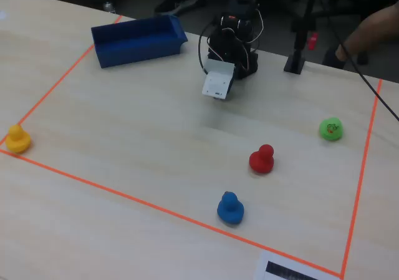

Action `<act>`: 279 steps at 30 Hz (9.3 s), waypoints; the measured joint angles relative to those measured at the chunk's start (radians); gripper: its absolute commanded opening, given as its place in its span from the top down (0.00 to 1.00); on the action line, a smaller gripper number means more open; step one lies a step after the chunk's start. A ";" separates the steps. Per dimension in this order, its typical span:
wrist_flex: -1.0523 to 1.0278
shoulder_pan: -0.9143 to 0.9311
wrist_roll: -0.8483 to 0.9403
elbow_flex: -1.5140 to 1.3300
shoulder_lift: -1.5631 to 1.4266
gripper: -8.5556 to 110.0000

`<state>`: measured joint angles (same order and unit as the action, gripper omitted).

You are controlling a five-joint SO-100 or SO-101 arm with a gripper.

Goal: Grasp red duck and put it into box.

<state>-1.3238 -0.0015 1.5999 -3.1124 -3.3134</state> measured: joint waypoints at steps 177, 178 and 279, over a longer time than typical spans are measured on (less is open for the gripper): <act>0.104 1.221 -0.132 1.921 1.749 0.93; 0.092 1.279 -0.121 1.891 1.749 0.93; -0.006 0.015 -0.006 -0.003 0.000 0.82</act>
<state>-1.3300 0.0138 1.5938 -3.1155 -3.3134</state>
